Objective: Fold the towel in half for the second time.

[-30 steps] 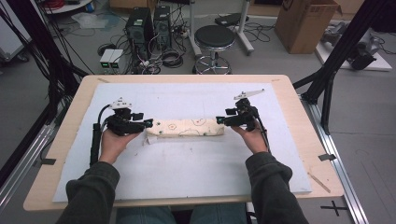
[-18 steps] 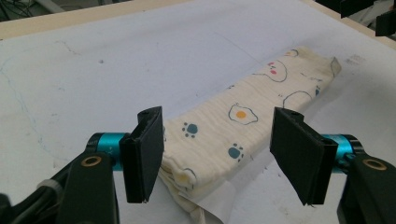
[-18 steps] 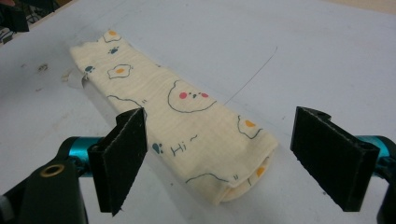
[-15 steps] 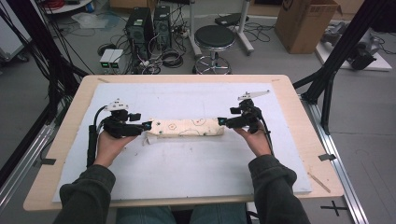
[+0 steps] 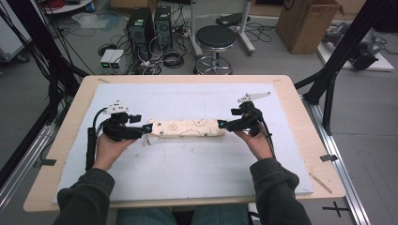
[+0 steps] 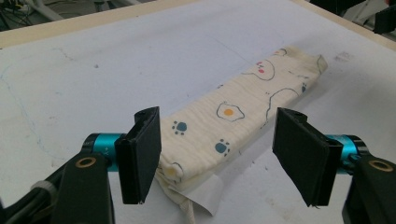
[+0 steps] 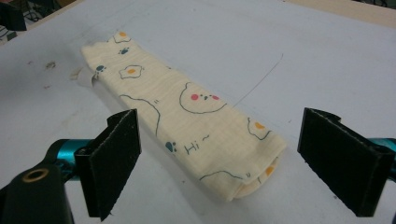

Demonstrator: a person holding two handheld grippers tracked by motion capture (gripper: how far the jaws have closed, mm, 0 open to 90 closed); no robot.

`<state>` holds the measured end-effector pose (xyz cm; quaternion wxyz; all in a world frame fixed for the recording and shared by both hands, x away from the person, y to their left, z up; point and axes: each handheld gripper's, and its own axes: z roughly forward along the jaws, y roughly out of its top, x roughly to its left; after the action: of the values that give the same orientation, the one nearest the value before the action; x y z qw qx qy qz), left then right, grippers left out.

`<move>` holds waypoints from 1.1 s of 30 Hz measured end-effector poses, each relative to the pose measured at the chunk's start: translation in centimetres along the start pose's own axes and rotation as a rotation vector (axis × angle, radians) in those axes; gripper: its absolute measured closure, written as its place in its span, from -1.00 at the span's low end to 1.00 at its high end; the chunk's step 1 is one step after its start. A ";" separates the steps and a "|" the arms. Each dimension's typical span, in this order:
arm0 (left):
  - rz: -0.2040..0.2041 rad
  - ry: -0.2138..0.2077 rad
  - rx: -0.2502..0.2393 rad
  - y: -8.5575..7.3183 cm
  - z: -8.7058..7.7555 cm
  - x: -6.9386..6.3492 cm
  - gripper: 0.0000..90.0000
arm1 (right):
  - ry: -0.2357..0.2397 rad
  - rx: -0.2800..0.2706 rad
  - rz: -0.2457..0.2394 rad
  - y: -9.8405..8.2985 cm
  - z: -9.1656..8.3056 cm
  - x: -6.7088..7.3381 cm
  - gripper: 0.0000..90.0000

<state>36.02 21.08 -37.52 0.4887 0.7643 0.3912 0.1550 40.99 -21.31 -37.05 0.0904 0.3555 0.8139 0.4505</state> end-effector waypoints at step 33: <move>0.045 -0.028 0.004 -1.3 -1.4 -1.2 -0.31 | 0.012 0.023 -0.035 -0.3 -1.0 1.3 -0.73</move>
<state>33.81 21.36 -37.75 0.4892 0.7758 0.3673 0.1543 39.47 -21.22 -36.48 0.0893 0.3397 0.8255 0.4417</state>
